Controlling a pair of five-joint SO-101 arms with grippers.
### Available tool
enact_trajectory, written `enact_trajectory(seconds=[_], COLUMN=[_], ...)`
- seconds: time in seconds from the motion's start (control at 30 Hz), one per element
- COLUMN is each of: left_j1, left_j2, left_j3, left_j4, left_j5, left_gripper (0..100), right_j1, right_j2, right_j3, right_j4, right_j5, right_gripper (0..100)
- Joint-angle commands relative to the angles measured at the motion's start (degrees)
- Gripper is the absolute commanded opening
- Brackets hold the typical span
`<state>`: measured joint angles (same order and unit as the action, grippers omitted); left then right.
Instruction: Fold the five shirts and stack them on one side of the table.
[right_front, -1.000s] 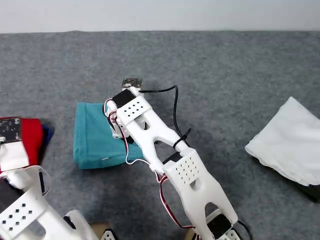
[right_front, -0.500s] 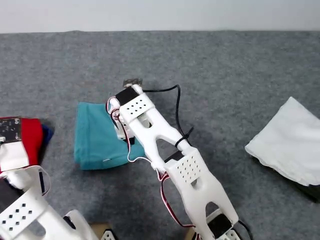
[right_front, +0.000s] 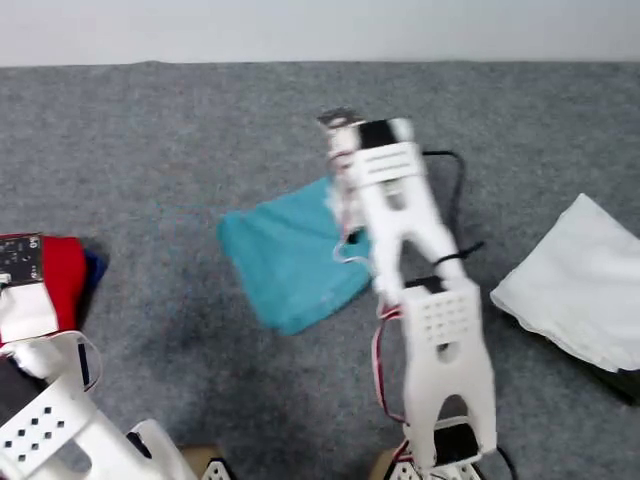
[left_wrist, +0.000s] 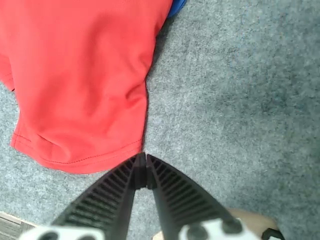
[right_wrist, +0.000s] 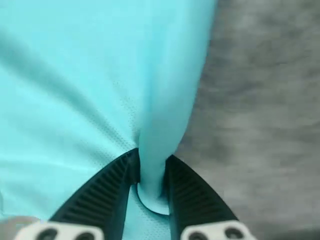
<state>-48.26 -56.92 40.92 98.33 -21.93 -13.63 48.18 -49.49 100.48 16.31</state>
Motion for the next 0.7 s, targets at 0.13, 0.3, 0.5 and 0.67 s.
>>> enact_trajectory(seconds=[0.13,0.3,0.5,0.67], left_j1=[0.4,0.4,0.4,0.4], left_j2=[-0.5,-0.4,-0.7,-0.7], left_j3=[-0.1,-0.1,-0.1,-0.1], left_j4=[-0.8,-0.8,-0.8,-0.7], left_j5=[0.2,0.2,0.2,0.2], left_gripper=[0,0,0,0], right_j1=[15.6,16.1,12.8,9.8], right_j2=[-4.4,-5.0,-7.2,-10.3], right_j3=[-0.4,-0.5,-3.1,-2.9], right_j4=[-5.7,-4.2,2.6,2.6], right_j5=[28.1,25.1,4.2,-6.1], right_gripper=[1.2,11.7,33.0,29.5])
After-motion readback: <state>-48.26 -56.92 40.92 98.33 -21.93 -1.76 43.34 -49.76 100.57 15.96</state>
